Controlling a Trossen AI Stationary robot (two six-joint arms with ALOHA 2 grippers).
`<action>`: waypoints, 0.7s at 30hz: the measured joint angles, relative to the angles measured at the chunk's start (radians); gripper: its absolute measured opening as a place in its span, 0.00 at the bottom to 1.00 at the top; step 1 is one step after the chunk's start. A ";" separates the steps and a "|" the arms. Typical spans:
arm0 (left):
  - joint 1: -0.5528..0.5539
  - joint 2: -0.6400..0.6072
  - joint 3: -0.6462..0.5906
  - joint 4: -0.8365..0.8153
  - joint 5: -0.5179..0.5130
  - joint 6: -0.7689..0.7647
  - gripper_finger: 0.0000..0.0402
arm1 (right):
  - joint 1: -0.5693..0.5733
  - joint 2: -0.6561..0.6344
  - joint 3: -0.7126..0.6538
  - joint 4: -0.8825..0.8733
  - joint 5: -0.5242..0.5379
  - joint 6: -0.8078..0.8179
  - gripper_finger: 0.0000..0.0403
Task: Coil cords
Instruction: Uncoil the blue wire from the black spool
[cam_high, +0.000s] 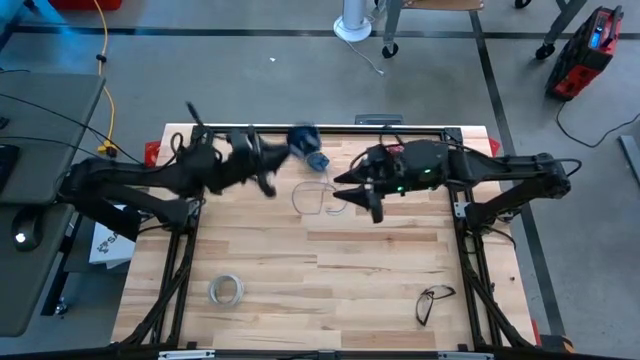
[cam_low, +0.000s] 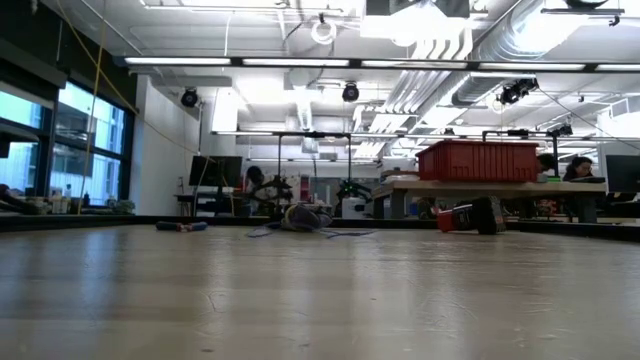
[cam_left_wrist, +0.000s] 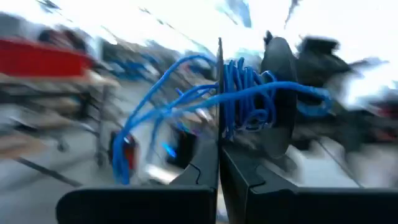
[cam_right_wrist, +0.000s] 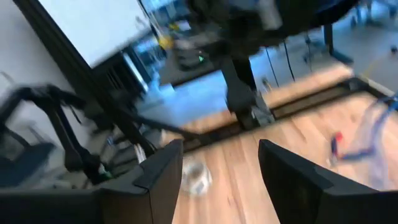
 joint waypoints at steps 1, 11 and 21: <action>0.026 0.006 -0.002 0.061 0.004 -0.027 0.00 | 0.000 -0.012 0.000 0.014 0.000 0.000 0.51; 0.109 0.064 0.064 0.157 0.178 -0.004 0.00 | 0.005 -0.112 0.000 0.080 0.012 -0.019 0.51; 0.005 0.086 0.271 -0.355 -0.095 0.311 0.00 | 0.005 -0.114 0.000 0.115 0.054 -0.042 0.51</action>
